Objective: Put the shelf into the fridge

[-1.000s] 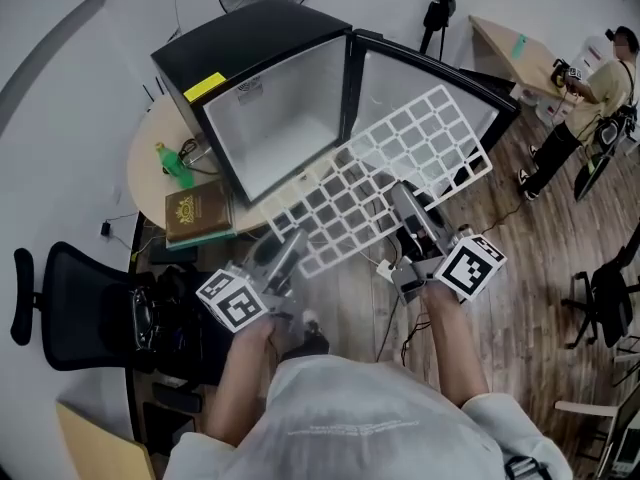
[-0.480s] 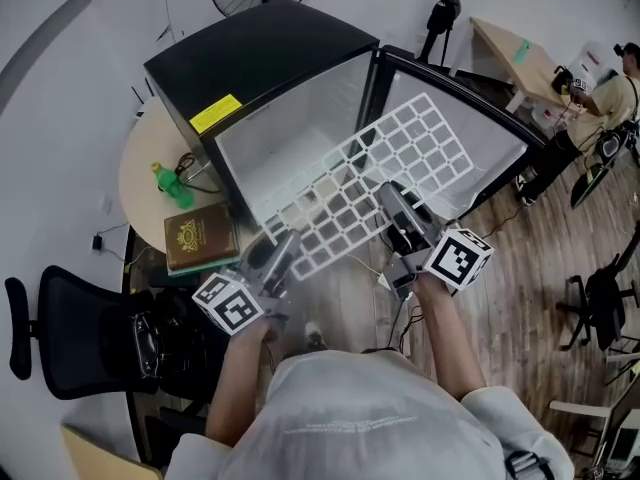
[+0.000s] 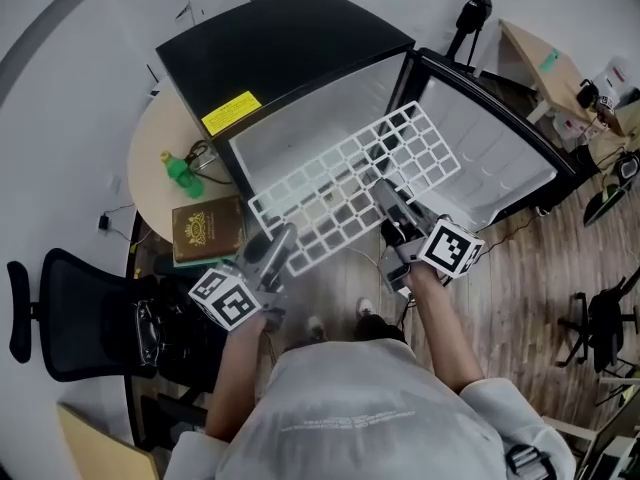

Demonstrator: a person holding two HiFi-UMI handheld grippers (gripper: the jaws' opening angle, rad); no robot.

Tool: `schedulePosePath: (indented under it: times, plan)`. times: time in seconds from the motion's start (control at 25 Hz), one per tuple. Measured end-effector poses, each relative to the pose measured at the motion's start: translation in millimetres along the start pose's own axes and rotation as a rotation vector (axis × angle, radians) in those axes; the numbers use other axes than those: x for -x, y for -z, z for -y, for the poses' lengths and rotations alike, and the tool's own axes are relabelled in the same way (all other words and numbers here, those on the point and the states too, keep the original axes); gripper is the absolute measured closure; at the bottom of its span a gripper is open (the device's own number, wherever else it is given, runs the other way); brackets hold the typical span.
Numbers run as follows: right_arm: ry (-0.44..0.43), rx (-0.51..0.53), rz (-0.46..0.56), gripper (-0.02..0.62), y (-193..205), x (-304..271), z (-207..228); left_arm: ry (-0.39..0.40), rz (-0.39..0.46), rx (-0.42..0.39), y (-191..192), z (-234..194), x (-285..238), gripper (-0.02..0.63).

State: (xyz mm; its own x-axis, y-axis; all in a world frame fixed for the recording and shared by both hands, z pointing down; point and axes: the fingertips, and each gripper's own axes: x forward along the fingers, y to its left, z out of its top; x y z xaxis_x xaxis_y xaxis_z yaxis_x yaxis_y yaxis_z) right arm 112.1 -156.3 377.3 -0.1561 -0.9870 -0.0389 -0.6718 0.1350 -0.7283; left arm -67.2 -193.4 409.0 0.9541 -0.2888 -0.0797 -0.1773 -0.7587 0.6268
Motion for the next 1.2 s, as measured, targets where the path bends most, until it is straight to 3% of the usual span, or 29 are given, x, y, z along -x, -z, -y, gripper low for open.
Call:
schedulePosePath:
  times: [0.44,0.96,1.2]
  plan:
    - [-0.046,-0.124,-0.097,0.499,8,-38,39,-0.127,0.030,0.002,-3,-20,-17,0.462]
    - [0.009,-0.202,-0.185,0.492,13,-61,76,-0.218,0.047,0.014,-6,-37,-36,0.462]
    - [-0.016,-0.189,-0.183,0.492,12,-71,80,-0.243,0.052,0.011,-8,-45,-41,0.463]
